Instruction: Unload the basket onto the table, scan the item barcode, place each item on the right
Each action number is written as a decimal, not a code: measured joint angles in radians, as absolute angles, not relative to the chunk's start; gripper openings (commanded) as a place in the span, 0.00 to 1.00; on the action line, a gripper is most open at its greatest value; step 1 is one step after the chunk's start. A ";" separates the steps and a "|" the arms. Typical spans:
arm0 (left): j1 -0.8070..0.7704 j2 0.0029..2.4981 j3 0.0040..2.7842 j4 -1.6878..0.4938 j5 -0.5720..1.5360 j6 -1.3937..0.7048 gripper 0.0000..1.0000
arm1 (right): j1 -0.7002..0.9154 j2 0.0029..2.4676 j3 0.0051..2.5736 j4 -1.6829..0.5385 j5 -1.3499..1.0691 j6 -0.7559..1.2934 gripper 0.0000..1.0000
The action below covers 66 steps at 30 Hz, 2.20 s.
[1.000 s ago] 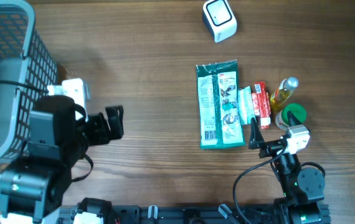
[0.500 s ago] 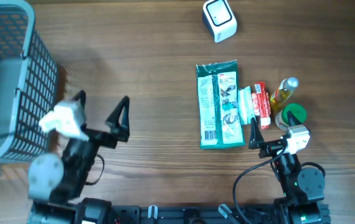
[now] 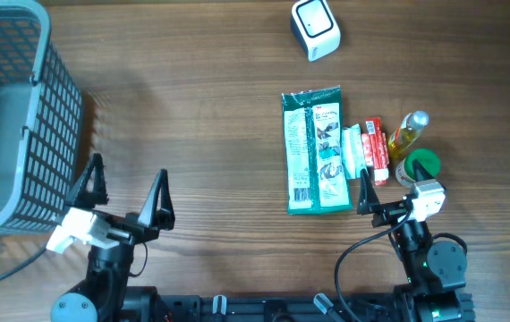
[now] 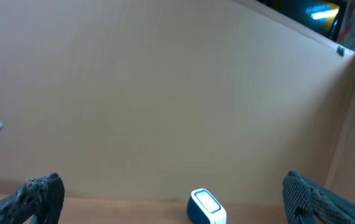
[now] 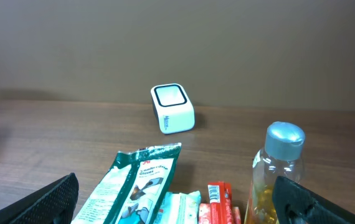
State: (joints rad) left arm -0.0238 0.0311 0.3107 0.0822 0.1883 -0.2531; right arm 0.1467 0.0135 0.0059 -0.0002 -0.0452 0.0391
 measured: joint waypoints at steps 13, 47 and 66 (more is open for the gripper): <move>-0.023 0.014 0.106 0.377 0.200 -0.261 1.00 | 0.147 0.014 0.006 0.000 -0.045 0.039 1.00; -0.023 0.013 0.007 -0.050 0.191 -0.109 1.00 | 0.147 0.014 0.006 -0.001 -0.045 0.039 1.00; -0.023 0.013 0.007 -0.050 0.191 -0.109 1.00 | 0.147 0.014 0.006 -0.001 -0.045 0.039 1.00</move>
State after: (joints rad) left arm -0.0231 0.0128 0.0067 -0.0502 0.1913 -0.1085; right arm 0.1467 0.0135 0.0059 -0.0006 -0.0452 0.0391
